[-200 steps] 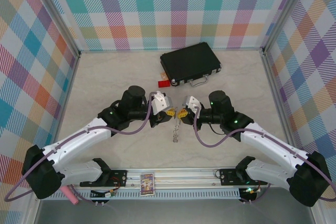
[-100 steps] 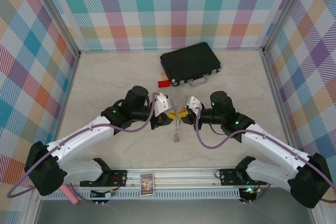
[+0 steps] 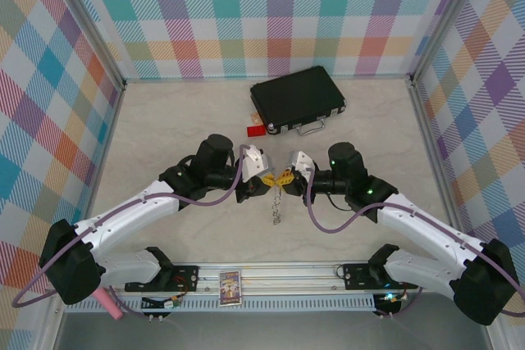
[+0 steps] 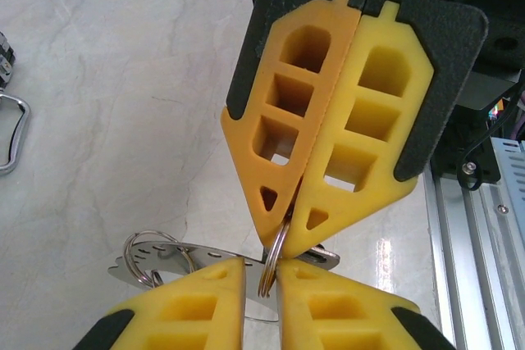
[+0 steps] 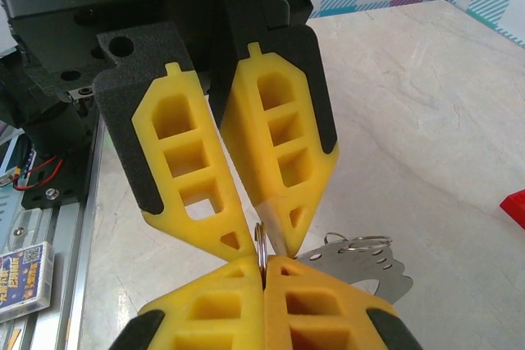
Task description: Put the keys on the keyring
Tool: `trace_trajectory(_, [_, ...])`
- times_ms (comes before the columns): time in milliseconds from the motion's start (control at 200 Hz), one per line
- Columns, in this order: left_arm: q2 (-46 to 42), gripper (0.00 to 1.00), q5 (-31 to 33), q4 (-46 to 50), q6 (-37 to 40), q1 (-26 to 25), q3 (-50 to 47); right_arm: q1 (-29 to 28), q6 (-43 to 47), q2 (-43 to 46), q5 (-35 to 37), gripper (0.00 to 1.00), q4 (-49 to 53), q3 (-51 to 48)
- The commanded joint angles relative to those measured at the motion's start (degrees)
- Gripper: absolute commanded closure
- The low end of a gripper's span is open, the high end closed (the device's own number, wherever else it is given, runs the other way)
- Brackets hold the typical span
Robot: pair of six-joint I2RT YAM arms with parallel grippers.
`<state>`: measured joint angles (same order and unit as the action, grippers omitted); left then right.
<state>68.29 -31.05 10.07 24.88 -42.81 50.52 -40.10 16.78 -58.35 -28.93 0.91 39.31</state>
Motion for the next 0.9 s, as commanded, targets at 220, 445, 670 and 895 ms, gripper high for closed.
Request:
trace_trajectory(220, [-1.9,0.85,-0.5,-2.0,0.3,0.6,1.6,-0.2,-0.1,-0.8,-1.4,1.00,-1.7,0.5])
trace_trajectory(445, [-2.7,0.85,-0.5,-1.9,0.1,0.5,0.9,-0.2,-0.2,-0.5,-1.0,1.00,-2.1,0.3])
trace_trajectory(670, [-3.1,0.85,-0.9,-1.6,0.1,0.5,0.9,-0.2,-0.2,-0.8,-0.9,1.00,-2.0,0.5])
trace_trajectory(895, [-0.5,0.85,-2.8,0.6,0.9,0.5,2.3,-0.2,-0.2,-0.1,-1.9,1.00,-2.4,0.2])
